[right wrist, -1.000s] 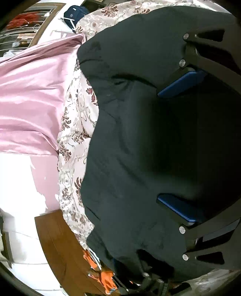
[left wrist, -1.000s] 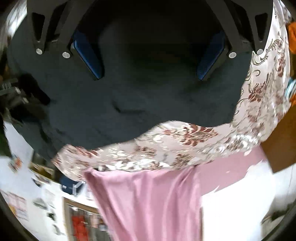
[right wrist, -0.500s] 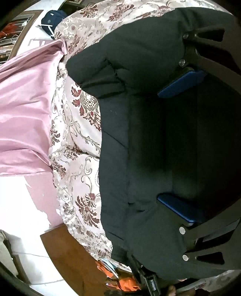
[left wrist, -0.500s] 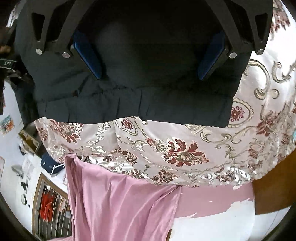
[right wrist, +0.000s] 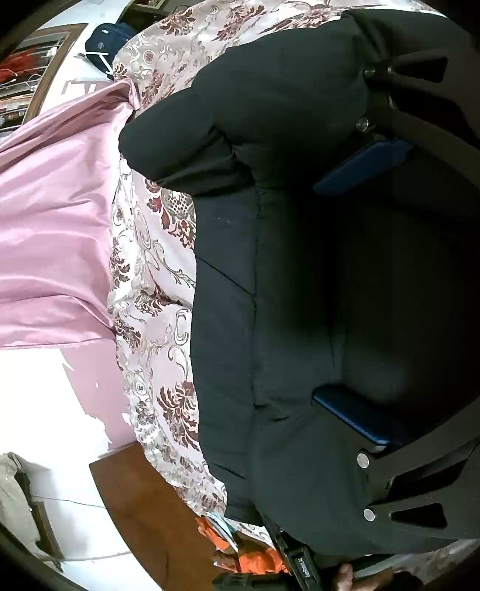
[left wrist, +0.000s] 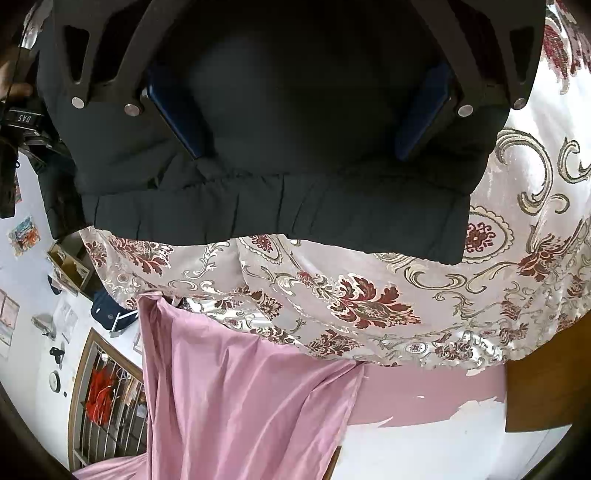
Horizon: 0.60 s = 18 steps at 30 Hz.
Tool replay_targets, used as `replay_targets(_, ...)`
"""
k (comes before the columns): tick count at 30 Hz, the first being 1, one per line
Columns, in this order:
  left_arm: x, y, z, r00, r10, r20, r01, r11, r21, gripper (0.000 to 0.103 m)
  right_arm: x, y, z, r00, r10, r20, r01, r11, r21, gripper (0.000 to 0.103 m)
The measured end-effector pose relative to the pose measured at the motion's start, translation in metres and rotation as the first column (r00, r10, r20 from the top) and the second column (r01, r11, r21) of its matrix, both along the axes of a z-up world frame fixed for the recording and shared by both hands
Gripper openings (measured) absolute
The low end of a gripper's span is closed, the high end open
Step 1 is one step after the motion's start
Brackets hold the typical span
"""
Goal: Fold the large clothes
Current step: 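Press the folded jacket's edge flat with both tools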
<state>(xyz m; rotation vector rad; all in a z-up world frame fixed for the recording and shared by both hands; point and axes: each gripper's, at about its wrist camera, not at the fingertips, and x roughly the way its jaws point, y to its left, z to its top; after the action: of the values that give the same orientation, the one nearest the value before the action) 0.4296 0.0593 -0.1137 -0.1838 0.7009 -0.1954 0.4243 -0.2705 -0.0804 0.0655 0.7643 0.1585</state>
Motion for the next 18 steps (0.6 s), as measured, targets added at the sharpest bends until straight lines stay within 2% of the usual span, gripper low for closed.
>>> replay_targets(6,0.0,-0.001,-0.001,1.0,0.001,0.0,-0.001,1.0,0.003,0.103,-0.0001,0.0041,-0.0004,1.0,-0.011,0.006,0.011,0.999,-0.045,0.102)
replay_targets(18,-0.0008,-0.0014,-0.0017,1.0,0.004,0.003,-0.004,1.0,0.015,0.103,-0.0008,0.0043,-0.0016,1.0,-0.015,-0.004,0.014,0.998,-0.053,0.102)
